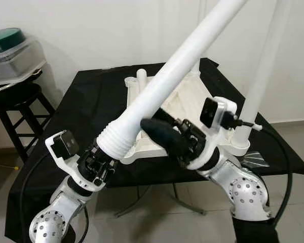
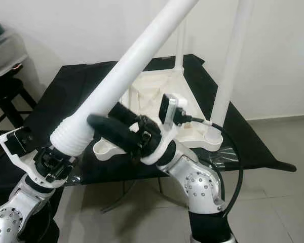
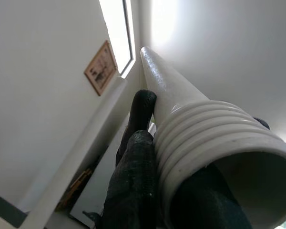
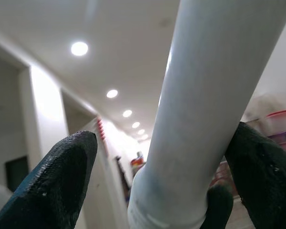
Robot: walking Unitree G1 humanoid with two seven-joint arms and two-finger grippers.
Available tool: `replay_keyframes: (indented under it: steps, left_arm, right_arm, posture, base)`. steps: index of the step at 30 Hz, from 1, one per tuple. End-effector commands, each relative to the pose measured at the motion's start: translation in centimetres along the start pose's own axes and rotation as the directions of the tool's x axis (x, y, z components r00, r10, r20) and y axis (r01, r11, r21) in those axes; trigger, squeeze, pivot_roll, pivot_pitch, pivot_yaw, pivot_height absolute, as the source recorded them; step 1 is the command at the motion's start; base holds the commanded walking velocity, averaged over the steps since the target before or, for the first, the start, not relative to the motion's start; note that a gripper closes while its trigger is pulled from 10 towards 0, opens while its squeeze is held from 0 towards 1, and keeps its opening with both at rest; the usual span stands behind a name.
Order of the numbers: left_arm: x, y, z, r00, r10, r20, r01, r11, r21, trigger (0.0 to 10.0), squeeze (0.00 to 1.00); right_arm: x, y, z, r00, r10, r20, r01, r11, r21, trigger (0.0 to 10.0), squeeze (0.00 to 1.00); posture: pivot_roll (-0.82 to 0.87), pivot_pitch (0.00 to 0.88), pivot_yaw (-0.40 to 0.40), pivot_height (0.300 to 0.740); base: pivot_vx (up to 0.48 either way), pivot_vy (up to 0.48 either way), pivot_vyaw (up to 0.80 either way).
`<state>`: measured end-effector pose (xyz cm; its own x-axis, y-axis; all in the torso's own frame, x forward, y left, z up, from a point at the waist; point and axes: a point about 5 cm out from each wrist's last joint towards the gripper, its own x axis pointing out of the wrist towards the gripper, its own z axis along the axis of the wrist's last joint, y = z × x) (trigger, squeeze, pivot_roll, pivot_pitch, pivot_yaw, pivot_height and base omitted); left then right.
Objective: Building children table
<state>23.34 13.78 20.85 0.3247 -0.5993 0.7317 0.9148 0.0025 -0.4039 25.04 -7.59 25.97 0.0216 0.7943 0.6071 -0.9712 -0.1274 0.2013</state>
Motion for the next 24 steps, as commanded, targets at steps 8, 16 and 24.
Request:
replay_keyframes:
  steps: [8,16,24]
  left_arm:
    - [-0.1,-0.8,-0.8,0.996,-0.041,-0.079,0.04,0.999,-0.01,10.0,0.0]
    - [-0.5,-1.0,-1.4,0.993,-0.056,-0.105,0.053,0.998,-0.03,10.0,0.0]
    - [-0.5,-1.1,-1.7,0.992,-0.057,-0.112,0.054,0.998,-0.031,10.0,0.0]
  right_arm:
    - [1.2,0.0,0.0,0.998,0.068,0.014,-0.069,0.998,0.012,10.0,0.0]
    - [1.9,0.2,0.4,0.991,0.133,0.026,-0.134,0.991,0.03,10.0,0.0]
    - [2.5,0.1,0.8,0.987,0.148,0.07,-0.151,0.988,0.034,10.0,0.0]
  posture:
    - [-0.05,0.029,0.061,0.74]
    - [-0.05,0.026,0.059,0.74]
    - [-0.05,0.018,0.059,0.74]
  base:
    - [0.0,0.0,0.0]
    - [0.0,0.0,0.0]
    - [0.0,0.0,0.0]
